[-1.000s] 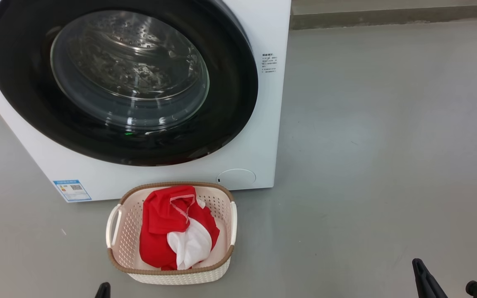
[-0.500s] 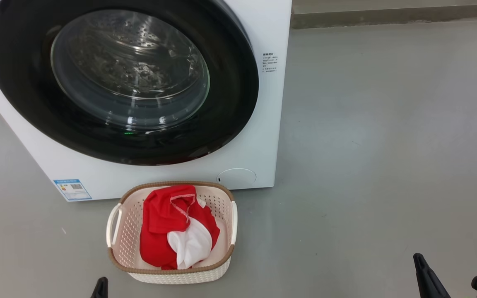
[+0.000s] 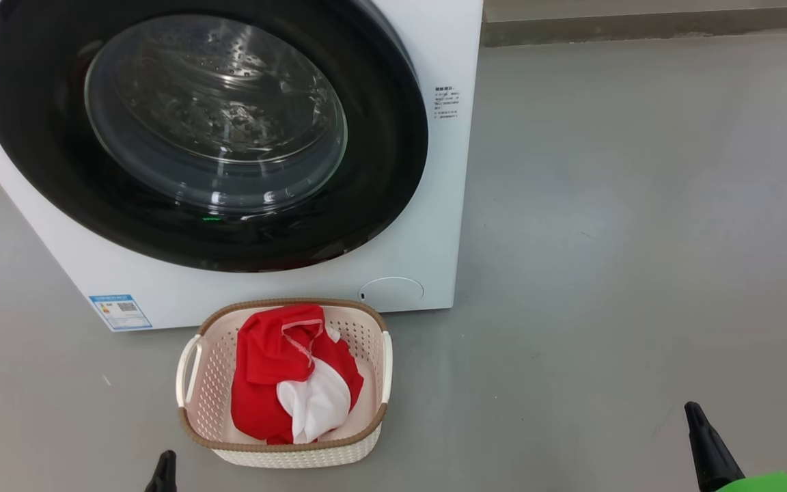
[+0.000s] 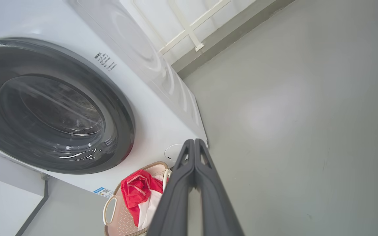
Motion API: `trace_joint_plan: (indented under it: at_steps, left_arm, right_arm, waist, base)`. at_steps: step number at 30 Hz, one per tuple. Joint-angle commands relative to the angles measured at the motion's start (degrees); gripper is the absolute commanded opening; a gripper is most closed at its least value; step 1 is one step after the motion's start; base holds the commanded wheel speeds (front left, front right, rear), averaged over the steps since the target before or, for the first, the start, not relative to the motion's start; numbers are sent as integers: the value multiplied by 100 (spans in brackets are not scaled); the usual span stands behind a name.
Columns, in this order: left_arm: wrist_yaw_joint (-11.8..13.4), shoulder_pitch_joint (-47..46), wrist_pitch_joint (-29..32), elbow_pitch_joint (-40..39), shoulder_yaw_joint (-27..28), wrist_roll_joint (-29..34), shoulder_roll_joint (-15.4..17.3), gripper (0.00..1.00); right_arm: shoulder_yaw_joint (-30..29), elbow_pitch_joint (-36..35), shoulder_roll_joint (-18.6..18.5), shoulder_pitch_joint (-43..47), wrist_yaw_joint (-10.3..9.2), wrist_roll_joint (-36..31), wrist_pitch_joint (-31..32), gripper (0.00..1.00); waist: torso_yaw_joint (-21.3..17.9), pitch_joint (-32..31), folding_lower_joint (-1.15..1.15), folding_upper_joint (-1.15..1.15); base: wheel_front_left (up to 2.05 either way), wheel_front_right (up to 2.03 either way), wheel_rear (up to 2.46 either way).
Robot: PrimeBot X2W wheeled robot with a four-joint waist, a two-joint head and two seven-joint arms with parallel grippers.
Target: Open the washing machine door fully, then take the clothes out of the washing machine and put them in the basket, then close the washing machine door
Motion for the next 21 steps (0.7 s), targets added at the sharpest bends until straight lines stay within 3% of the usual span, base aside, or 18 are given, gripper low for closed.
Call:
trace_joint_plan:
  at_steps: [1, 21]
  left_arm:
    - [-15, -241, 45, -111, 101, -174, 44, 0]
    - [-21, -492, 375, -65, 149, -1459, 35, 0]
  right_arm:
    - [-13, -157, -51, -268, -2, 157, 29, 0]
    - [-76, -228, 11, -502, -3, 1219, 367, 0]
  waist:
    - [1, 1, -1, 0]
    - [17, 13, -1, 0]
  base:
    - [0, 0, 0]
    - [0, 0, 0]
